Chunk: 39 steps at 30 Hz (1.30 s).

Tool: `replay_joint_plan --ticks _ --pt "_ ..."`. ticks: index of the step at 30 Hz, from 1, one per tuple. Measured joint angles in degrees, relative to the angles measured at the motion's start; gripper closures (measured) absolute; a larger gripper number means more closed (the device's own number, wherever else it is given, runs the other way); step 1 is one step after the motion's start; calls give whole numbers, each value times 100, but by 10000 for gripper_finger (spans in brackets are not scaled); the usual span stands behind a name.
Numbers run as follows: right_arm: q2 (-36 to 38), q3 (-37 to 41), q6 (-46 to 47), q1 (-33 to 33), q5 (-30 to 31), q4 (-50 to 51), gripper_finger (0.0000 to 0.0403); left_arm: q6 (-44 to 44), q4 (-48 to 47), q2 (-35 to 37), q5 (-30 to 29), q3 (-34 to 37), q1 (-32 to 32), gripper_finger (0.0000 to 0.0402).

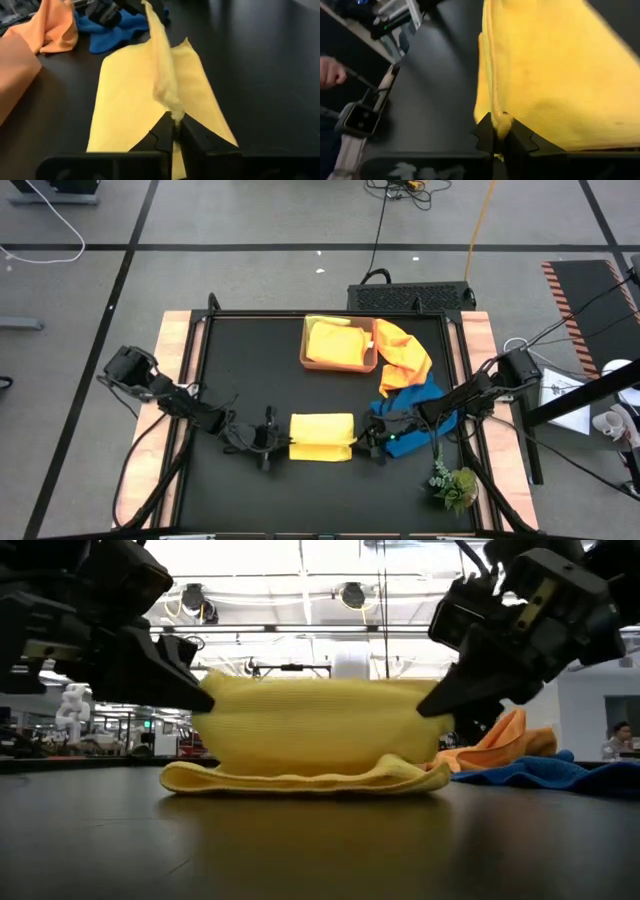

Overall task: Fold microfiber towels
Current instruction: Fold the yellow microfiber cloth, then put the yellow microfiber cloth into the orange bin

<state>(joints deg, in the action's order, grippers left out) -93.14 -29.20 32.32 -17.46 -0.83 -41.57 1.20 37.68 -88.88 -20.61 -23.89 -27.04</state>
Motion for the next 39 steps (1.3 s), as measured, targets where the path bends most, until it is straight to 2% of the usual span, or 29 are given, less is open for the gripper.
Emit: replay_joint_plan --ticks 5,11,17,19,23,25,28,32,35,39 --pt "-211 -250 -145 -169 -384 1 351 -182 -119 0 8 -1 -29 349" --pt "-365 -498 -192 -300 -698 85 283 -580 -509 8 219 -12 -58 322" --pt "-221 -490 -70 -301 -918 196 228 -883 -455 219 467 -10 -122 314" --pt "-99 -489 -52 -241 -798 179 220 -884 -378 453 455 -12 -136 314" --pt "250 -493 -48 29 40 485 217 -1045 -427 821 -59 -19 8 314" --pt "365 -493 -50 235 333 811 216 -1210 -511 900 -96 -21 258 314" --pt "354 -491 49 613 322 1277 216 -1201 -595 907 665 -21 734 313" --pt "286 -490 91 986 -65 1552 209 -1369 -856 903 1582 -20 1485 307" --pt "290 -491 -5 1133 -259 1490 199 -1376 -872 903 2142 -19 1992 276" --pt "290 -491 -113 1343 -603 1536 184 -1376 -987 903 2860 -19 2709 210"
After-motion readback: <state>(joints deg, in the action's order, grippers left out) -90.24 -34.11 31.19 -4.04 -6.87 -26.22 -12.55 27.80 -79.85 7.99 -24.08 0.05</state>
